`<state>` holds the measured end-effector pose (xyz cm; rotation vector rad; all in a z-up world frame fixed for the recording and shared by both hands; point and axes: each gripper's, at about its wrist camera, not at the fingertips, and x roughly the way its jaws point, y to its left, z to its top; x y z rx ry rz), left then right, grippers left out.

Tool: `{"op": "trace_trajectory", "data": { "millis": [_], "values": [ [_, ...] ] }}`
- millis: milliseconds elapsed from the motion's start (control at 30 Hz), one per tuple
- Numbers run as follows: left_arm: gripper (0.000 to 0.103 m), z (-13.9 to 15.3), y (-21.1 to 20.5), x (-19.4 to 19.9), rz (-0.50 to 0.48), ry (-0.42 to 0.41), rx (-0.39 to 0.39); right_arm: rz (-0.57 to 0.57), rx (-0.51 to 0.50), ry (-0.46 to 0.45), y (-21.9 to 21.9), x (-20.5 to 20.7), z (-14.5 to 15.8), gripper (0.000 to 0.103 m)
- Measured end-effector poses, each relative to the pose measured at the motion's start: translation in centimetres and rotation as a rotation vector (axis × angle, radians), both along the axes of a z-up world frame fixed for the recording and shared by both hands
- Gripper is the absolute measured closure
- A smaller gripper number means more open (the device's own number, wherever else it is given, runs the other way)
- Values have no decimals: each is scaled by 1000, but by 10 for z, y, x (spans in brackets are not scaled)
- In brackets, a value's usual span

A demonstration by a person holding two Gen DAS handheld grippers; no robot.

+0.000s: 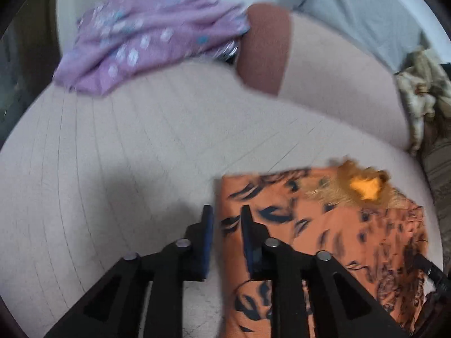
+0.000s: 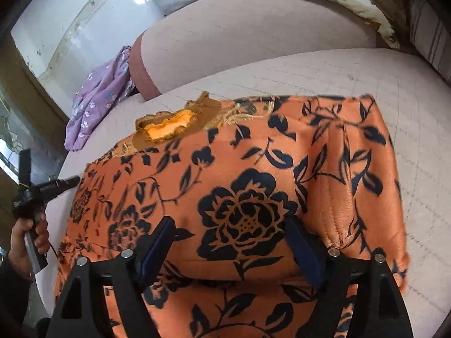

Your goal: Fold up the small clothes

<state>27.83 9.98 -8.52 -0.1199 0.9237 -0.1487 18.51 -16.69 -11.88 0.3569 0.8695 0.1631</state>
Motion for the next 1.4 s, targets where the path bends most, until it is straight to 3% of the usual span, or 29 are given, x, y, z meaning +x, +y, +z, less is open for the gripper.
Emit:
{"op": "trace_trajectory", "data": {
  "millis": [33,133,200,267,300,333,400,467,500,567,700,800,967,1200,1300,1400],
  "values": [
    [63,2,-7,1,-24,-8,3,-9,37,-35,-4,-1,10,20],
    [63,-4,-14,-2,-10,15,61,-3,153,-95,-21,12,22,19],
    [61,-4,-15,-8,5,28,80,-28,195,-69,-36,32,14,17],
    [52,0,-13,-21,18,21,94,-141,171,74,-60,52,-19,20],
    [44,3,-14,-26,26,15,101,-177,261,66,-72,52,-26,21],
    [38,6,-12,-31,35,1,114,-207,293,30,-75,46,-15,19],
    [36,12,-12,-33,36,-21,133,-205,241,8,-68,43,3,17],
    [36,15,-14,-35,37,-17,147,-160,255,-69,-63,41,15,13],
    [36,16,-14,-36,40,-15,149,-155,254,-62,-65,44,9,9],
    [36,22,-13,-40,48,-20,151,-203,229,51,-74,54,-18,10],
    [33,36,-7,-52,92,-48,182,-189,248,-33,-66,36,7,10],
    [33,43,-1,-58,124,-55,196,-184,204,-58,-60,24,13,10],
    [33,56,8,-70,155,-67,214,-193,219,0,-68,15,-10,10],
    [33,76,12,-86,178,-107,234,-191,201,-22,-63,8,7,10],
    [33,87,11,-95,183,-129,245,-205,154,68,-62,16,-9,9],
    [33,98,11,-108,192,-155,257,-218,122,56,-62,10,-4,10]
  ]
}}
